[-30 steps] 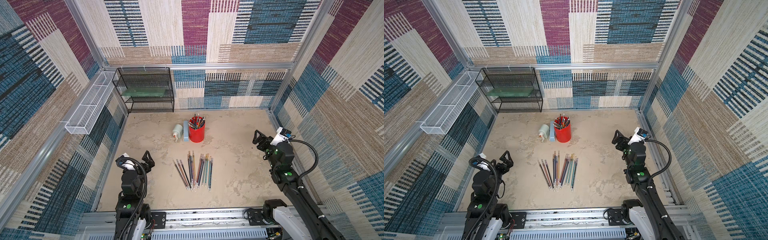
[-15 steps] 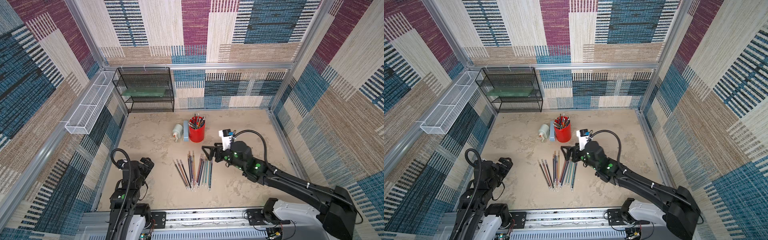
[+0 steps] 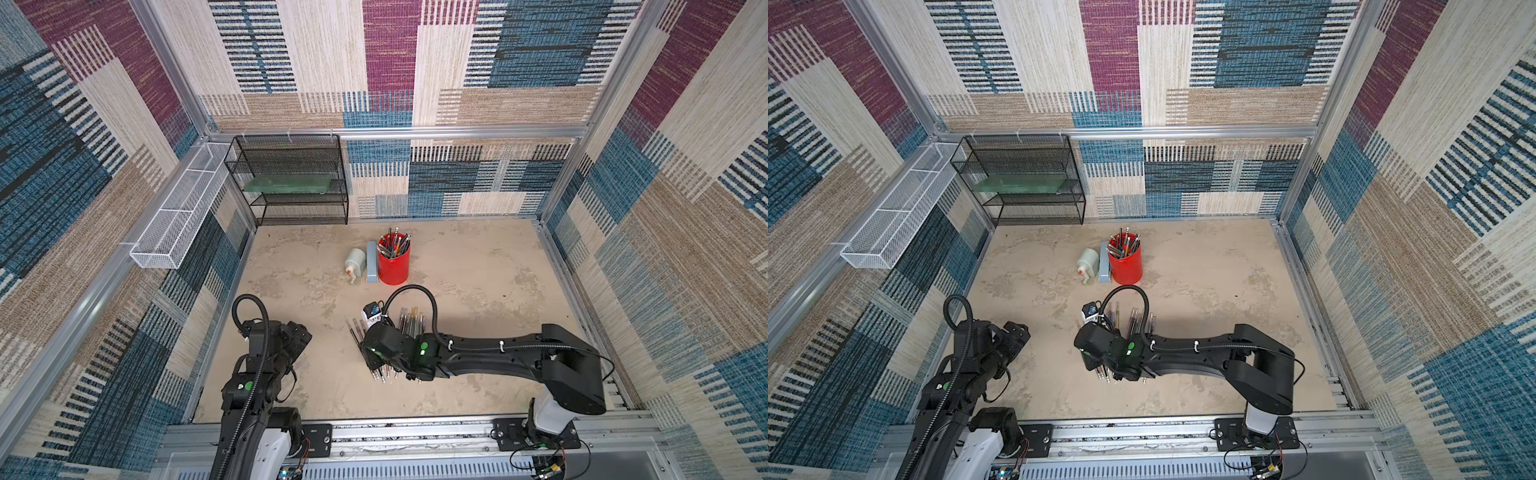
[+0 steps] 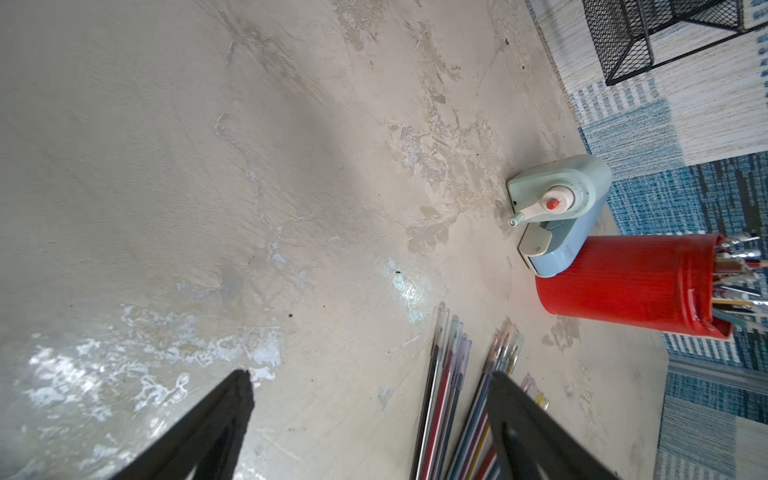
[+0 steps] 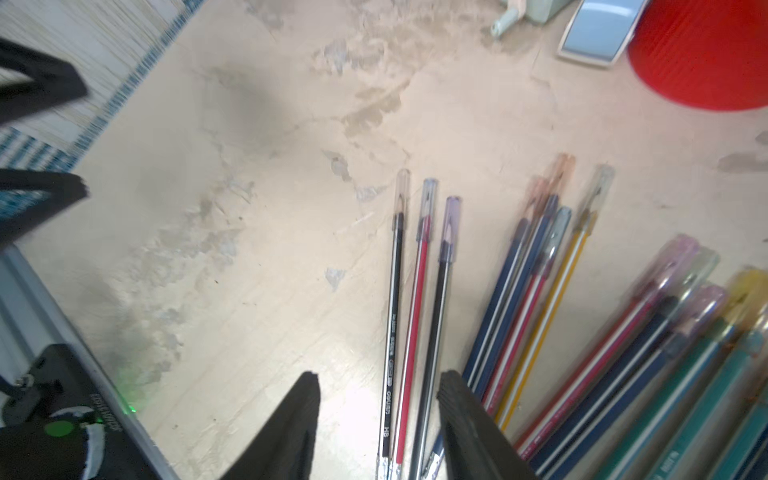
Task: Remove the protective cover of the pencils
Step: Pick up the pencil from the center of the board.
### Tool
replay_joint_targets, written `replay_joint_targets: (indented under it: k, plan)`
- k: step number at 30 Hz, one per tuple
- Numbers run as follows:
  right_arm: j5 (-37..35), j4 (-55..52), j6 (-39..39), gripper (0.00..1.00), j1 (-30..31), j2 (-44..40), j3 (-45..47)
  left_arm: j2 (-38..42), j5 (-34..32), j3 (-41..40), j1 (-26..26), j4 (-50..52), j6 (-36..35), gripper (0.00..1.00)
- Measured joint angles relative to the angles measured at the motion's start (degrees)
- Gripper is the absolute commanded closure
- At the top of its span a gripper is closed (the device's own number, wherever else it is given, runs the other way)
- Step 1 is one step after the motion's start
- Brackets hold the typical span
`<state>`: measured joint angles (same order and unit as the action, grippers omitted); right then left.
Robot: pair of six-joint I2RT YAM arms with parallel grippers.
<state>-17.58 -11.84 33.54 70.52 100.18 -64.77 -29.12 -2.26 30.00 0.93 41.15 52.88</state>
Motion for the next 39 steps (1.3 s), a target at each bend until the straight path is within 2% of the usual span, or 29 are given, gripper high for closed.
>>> replay_joint_targets:
  k: [5,8,19,26,39]
  plan:
    - [0.31,-2.27,0.24,0.6,0.42,4.79,-2.93,2.91,-0.48,0.74,0.0,3.41,0.9,0.02]
    - [0.57,-2.99,0.24,0.62,0.79,7.04,-4.24,3.8,-0.46,0.61,0.0,3.72,2.27,0.11]
    - [0.52,-6.75,0.24,0.66,0.83,14.67,-10.16,3.93,1.99,-0.22,0.0,4.87,4.37,0.1]
    - [0.44,-8.79,0.24,0.7,0.72,17.49,-12.81,4.02,2.6,-0.85,0.0,4.87,6.16,0.06]
    - [-0.9,-9.44,0.87,0.78,0.13,20.26,-15.76,4.09,2.69,-0.2,0.0,4.96,6.49,0.06]
